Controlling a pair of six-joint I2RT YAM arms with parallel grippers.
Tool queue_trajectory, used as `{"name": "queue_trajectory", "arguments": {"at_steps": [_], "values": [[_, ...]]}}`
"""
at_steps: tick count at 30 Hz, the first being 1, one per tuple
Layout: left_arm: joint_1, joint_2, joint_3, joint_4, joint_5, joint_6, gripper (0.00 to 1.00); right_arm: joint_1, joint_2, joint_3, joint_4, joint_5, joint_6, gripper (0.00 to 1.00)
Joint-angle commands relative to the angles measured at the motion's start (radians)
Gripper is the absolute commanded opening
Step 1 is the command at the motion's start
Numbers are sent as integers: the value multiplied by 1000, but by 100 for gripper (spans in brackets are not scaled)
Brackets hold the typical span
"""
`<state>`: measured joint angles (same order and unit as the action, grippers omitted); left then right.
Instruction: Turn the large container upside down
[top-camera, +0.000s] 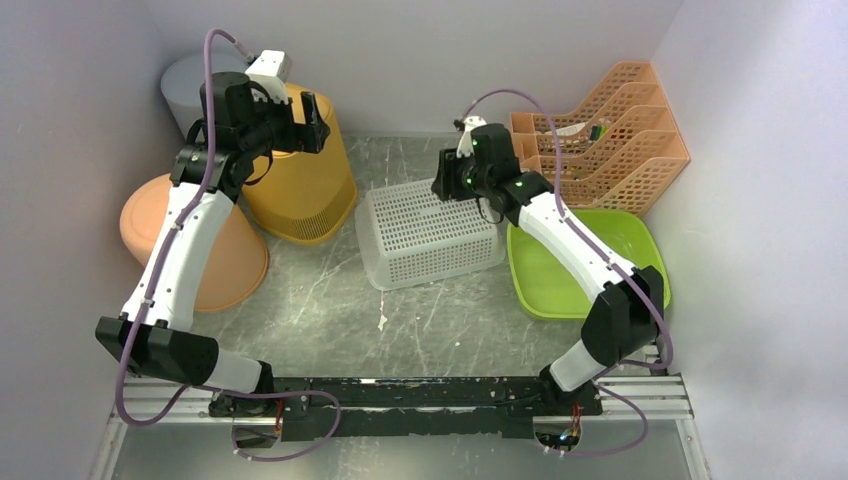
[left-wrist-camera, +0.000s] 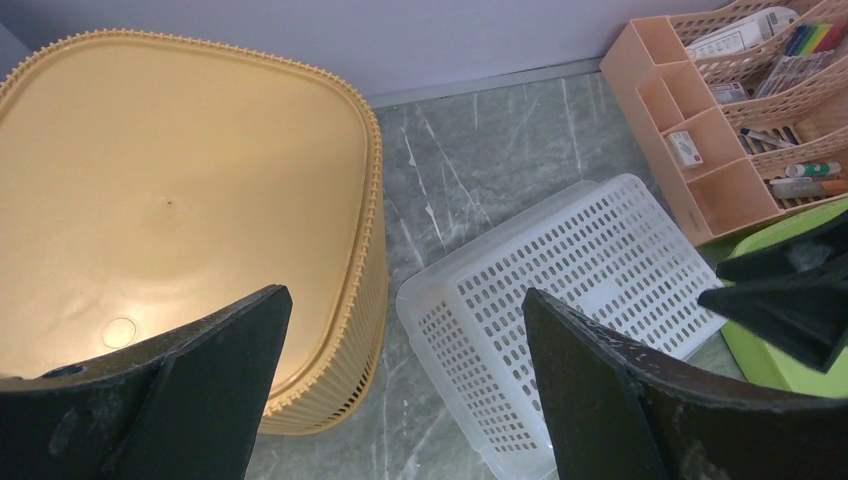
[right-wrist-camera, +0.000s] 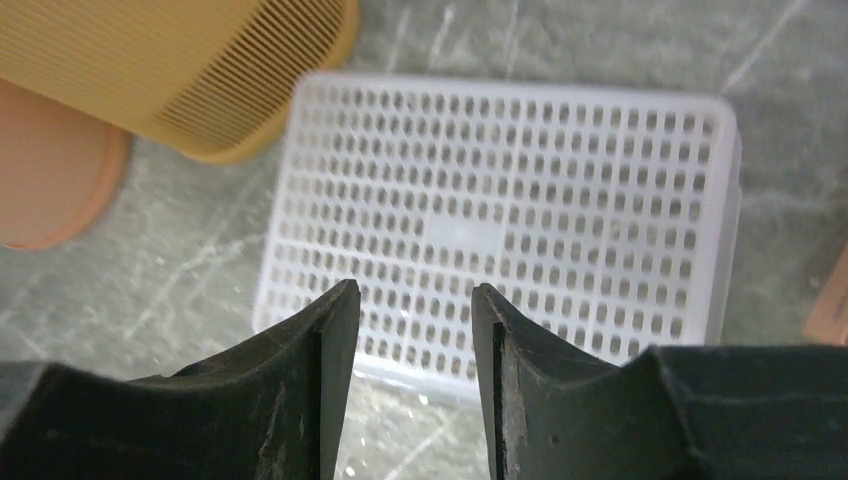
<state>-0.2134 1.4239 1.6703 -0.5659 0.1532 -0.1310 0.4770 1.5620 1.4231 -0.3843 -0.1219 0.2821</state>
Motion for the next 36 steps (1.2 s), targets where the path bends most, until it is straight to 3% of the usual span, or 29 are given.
{"name": "queue_trajectory", "arguments": {"at_steps": [1,10,26,30,36], "values": [[-10,10,11,19,8,-11,99,57,-1,-36,-118,107,-16,45],[-11,17,11,27,17,-19,99,136,102,-21,-198,179,33,46],[-11,4,6,30,-4,-26,99,137,288,-15,-215,236,162,46],[-11,9,1,40,3,-41,99,135,345,6,-217,295,178,54],[-12,18,1,52,16,-56,99,95,498,135,-208,348,174,57]]}}
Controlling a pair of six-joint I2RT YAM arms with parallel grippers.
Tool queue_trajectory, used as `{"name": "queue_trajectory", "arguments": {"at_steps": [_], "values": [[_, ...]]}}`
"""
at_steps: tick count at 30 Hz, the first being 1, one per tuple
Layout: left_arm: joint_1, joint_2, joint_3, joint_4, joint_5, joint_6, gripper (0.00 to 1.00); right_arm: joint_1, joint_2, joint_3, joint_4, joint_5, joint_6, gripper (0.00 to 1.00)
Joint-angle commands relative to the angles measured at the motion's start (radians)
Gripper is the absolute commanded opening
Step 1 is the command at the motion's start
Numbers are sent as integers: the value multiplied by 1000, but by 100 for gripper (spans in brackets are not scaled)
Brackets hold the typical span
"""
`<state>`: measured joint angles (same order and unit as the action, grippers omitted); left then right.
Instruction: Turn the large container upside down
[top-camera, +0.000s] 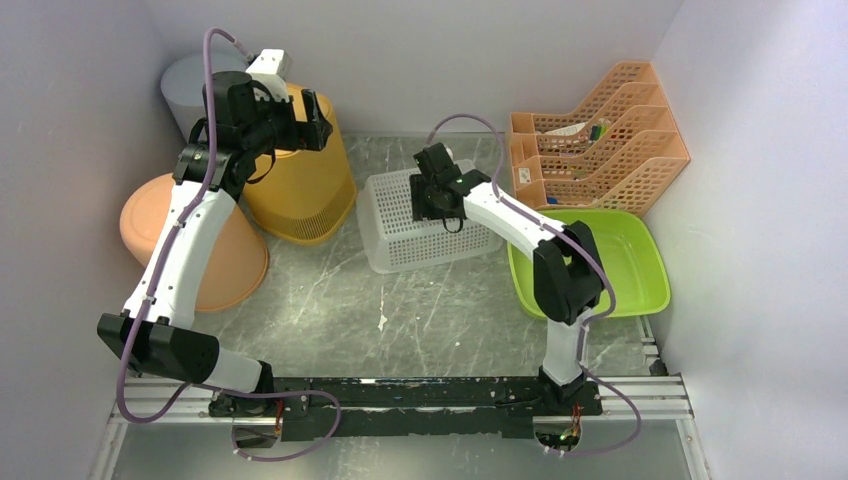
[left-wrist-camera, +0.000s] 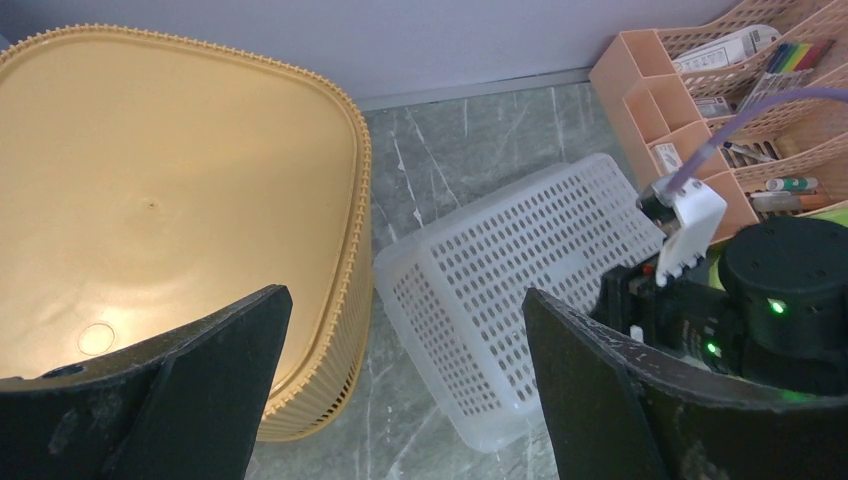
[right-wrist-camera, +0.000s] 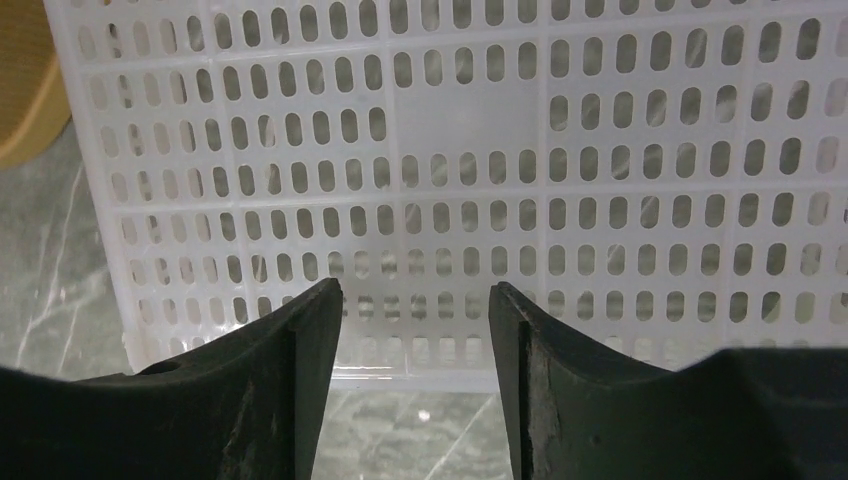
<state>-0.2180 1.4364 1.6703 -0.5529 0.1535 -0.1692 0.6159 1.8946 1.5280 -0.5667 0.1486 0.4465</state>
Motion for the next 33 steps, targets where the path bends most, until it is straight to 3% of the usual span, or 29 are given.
{"name": "queue_trajectory", "arguments": {"at_steps": [1,11,12,13,14,19,26,33], "values": [[-7,6,2,39,14,-17,99,-58,195,63,-24,86,7,57],[-7,9,-26,51,24,-21,99,-214,475,436,11,86,-33,74],[-7,10,-30,51,24,-21,99,-225,496,467,19,75,-34,81],[-7,13,-31,51,24,-21,99,-233,511,491,31,61,-42,97],[-7,15,-32,51,24,-20,99,-239,526,512,40,52,-49,100],[-7,28,-22,48,22,-18,99,-241,503,521,48,34,-103,100],[-7,32,-18,44,7,-7,99,-228,248,333,84,21,-204,100],[-7,46,-25,71,15,-1,99,-228,72,321,53,89,-297,100]]}}
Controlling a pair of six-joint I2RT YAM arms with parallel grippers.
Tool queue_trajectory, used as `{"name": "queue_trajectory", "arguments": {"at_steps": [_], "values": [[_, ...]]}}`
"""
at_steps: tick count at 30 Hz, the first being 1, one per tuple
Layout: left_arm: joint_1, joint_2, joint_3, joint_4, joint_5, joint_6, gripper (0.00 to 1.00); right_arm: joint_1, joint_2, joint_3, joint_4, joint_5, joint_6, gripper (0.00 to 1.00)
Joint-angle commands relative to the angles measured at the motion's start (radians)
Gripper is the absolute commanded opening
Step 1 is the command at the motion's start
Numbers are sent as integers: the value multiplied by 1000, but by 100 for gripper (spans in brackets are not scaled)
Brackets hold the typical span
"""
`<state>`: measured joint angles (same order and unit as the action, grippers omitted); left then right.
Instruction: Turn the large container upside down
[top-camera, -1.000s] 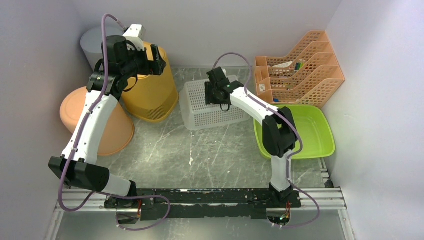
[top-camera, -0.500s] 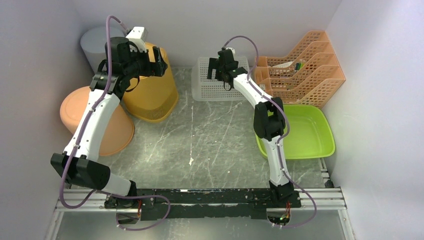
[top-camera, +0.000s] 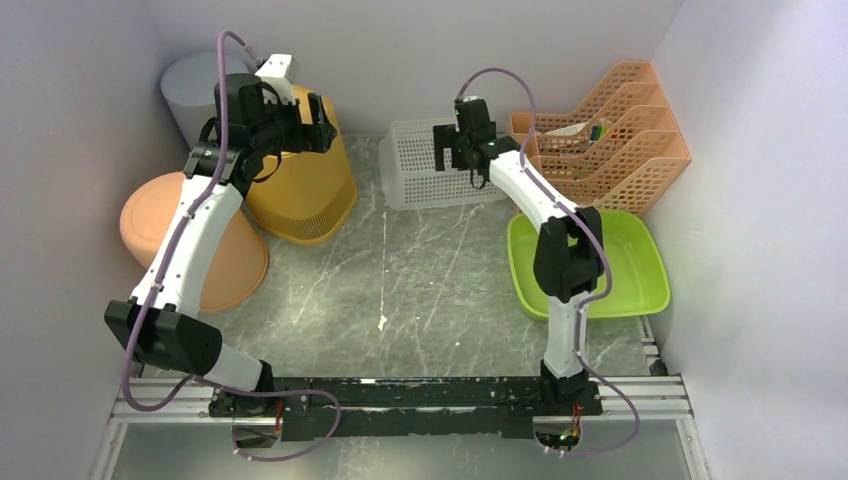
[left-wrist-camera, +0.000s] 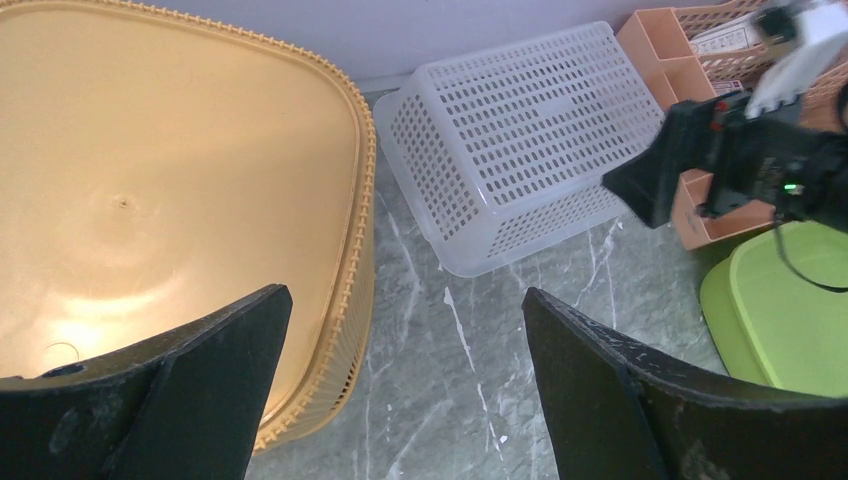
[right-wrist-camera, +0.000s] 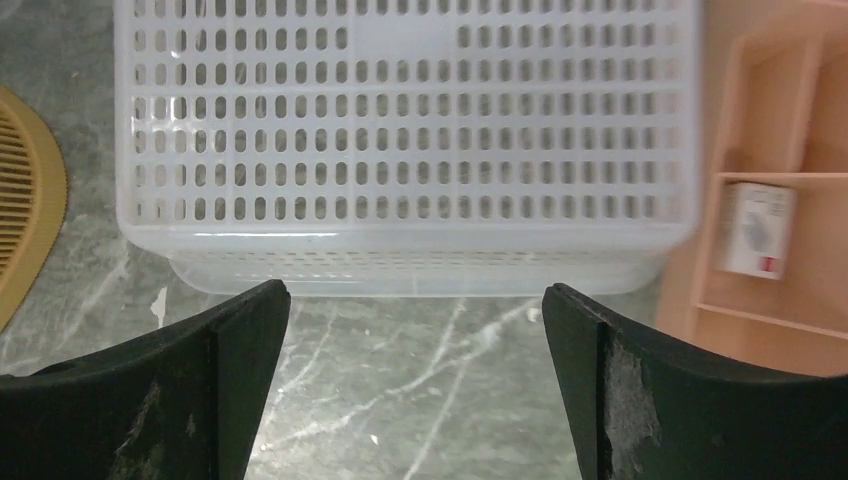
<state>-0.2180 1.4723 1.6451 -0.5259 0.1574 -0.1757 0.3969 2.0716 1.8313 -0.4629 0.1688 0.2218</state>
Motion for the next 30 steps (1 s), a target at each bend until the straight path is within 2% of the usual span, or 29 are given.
{"name": "queue_trajectory", "arguments": {"at_steps": [1,4,7,12,16,22,30], "values": [[-7,13,1,46,17,4,99,-11,-122,27,-73,83,-74,100],[-7,16,-1,50,27,3,99,-21,-206,-19,-121,176,-15,100],[-7,7,-1,47,22,6,99,-58,-307,-99,-169,116,4,100],[-8,9,17,-1,-9,13,99,-49,-485,-234,-308,124,14,100],[-9,-7,-14,10,4,-9,99,-34,-585,-405,-414,102,51,92],[-16,-11,-21,5,23,-13,99,-22,-728,-708,-411,-5,150,80],[-20,-11,5,1,30,-11,99,-20,-728,-855,-372,70,225,78]]}}
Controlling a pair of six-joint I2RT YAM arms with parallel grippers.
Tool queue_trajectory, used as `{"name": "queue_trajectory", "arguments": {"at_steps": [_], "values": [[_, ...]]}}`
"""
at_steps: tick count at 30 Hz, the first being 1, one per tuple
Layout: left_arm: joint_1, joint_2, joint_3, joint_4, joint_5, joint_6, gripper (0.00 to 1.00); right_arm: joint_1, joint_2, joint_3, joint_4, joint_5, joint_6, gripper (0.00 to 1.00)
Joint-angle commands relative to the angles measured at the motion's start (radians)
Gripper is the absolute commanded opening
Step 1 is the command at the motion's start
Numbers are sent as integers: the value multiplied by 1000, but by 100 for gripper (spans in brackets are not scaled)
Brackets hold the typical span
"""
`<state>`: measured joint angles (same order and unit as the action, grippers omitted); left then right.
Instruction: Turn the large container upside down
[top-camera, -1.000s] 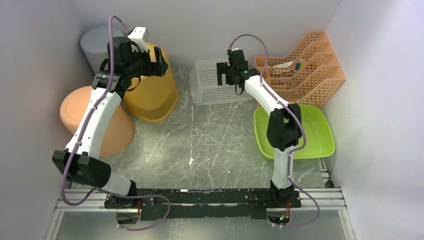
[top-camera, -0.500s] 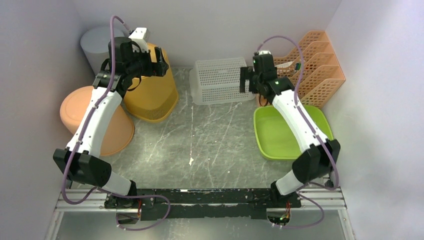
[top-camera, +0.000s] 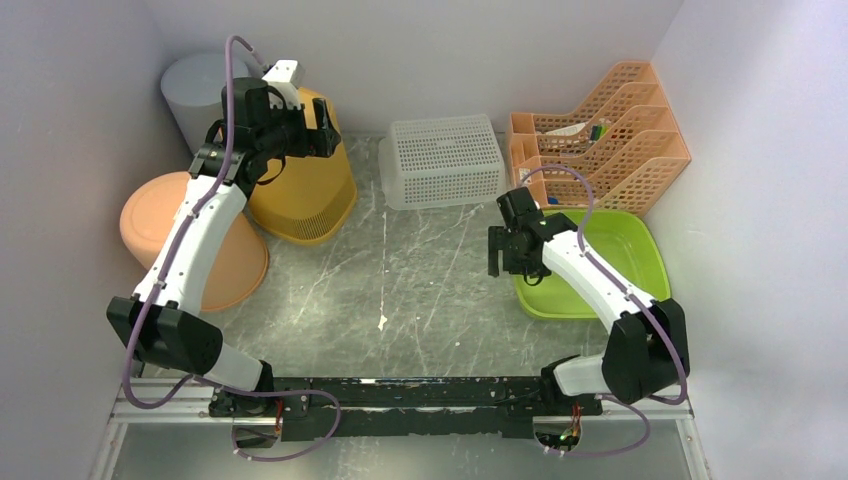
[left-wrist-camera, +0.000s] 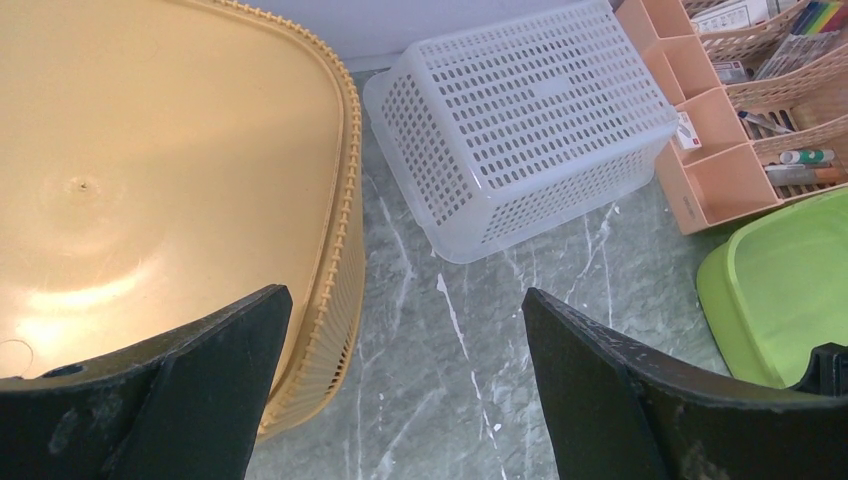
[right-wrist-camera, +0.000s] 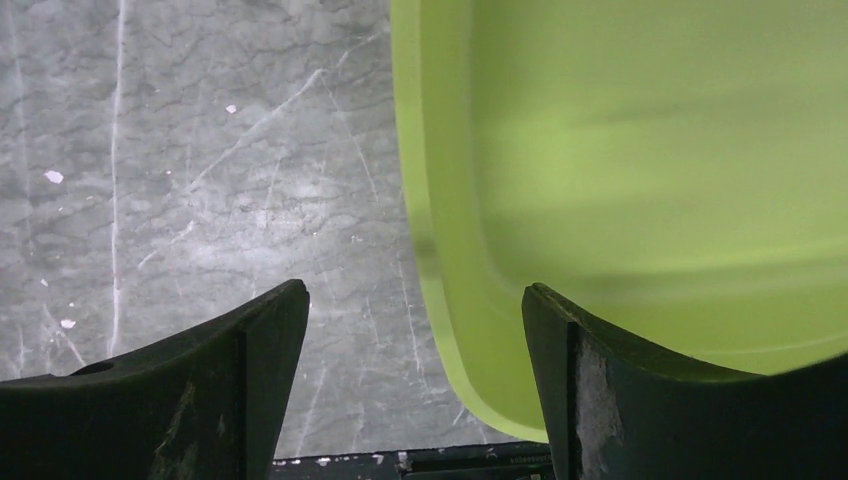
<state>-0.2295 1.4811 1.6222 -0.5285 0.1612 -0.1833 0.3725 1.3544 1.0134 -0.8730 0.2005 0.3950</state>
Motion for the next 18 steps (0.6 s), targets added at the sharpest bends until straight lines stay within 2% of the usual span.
{"name": "queue_trajectory", "arguments": {"at_steps": [1,9,13,15,18], "values": [[-8,-20,23,8,31,-8,99,5,-2,-50,46,39,52,77],[-10,-59,-4,18,27,-16,99,4,26,-124,87,55,90,49],[-10,-76,-15,17,18,-15,99,5,0,-128,89,70,93,13],[-10,-80,-17,18,19,-15,99,8,-24,-115,83,71,92,0],[-10,-83,-21,24,25,-19,99,26,-61,-76,55,93,96,0]]}}
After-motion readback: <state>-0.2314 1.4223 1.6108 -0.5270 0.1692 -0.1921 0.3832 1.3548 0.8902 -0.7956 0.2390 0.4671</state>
